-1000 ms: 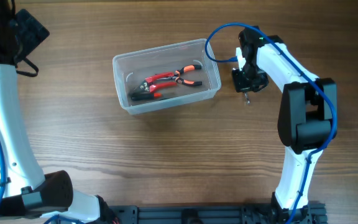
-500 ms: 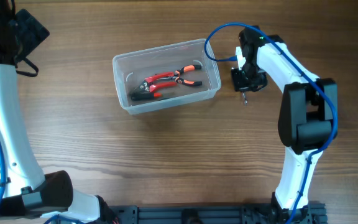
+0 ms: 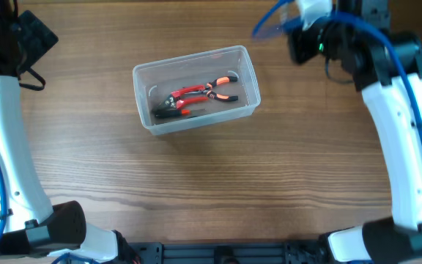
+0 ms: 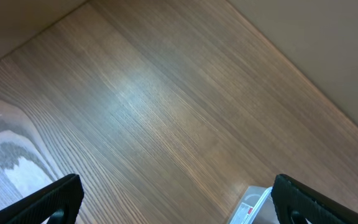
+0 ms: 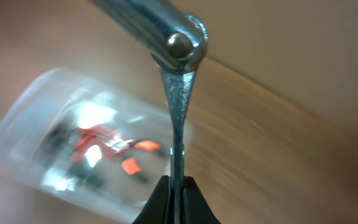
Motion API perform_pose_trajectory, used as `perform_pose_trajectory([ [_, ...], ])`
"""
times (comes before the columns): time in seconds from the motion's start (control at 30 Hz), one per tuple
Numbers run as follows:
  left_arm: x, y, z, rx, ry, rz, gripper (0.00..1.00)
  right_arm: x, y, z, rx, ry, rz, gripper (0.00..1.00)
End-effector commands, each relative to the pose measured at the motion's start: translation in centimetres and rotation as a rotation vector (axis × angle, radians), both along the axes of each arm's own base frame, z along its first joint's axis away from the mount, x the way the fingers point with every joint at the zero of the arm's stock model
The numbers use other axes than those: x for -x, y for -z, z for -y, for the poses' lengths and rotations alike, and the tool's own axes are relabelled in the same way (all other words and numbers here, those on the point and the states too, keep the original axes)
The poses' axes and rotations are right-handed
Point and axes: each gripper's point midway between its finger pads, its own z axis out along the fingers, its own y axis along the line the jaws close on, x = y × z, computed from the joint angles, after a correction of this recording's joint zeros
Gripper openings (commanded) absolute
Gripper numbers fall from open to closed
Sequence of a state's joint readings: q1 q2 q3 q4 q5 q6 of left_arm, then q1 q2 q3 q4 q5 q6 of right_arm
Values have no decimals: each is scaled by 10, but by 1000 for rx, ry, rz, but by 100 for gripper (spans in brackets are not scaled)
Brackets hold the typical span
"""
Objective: Pack container
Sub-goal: 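Lift the wrench and carry it left into the container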
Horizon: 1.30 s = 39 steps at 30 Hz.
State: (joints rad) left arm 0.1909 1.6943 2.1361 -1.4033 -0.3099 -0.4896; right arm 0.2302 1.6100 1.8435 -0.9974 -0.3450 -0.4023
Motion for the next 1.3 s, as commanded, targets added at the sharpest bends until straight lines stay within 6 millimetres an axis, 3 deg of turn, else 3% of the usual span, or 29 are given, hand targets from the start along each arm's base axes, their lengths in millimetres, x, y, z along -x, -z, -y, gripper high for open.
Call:
perform_pose_trajectory([
  [0.0,0,-2,-3,-16,6,-5,100,45,17,-67,74,-580,126,4],
  [0.17,0,-2,-3,-16,6,-5,100,54,56,-95,179,-800,175,4],
  [0.27,0,-2,-3,-16,6,-5,100,45,91,-103,220,-841,128,4],
  [0.3,0,-2,-3,-16,6,-5,100,38,105,-104,238,-832,96,4],
  [0.33,-1,-2,-3,-16,6,-4,100,28,138,-103,277,-824,26,4],
  [0.47,-1,-2,-3,-16,6,-4,100,13,211,-91,384,-801,-139,4],
  [0.63,-1,-2,-3,-16,6,-4,100,13,267,-85,412,-788,-277,4],
  [0.77,0,-2,-3,-16,6,-5,100,12,284,-84,423,-789,-306,4],
  [1.03,-1,-2,-3,-16,6,-4,100,7,289,-83,430,-749,-314,8],
  [1.1,-1,-2,-3,-17,6,-4,100,0,290,-80,439,-678,-329,44],
  [1.17,0,-2,-3,-16,6,-5,100,-6,287,-76,452,-603,-346,56],
  [1.27,-1,-2,-3,-16,6,-4,100,-18,271,-78,449,-514,-330,64],
])
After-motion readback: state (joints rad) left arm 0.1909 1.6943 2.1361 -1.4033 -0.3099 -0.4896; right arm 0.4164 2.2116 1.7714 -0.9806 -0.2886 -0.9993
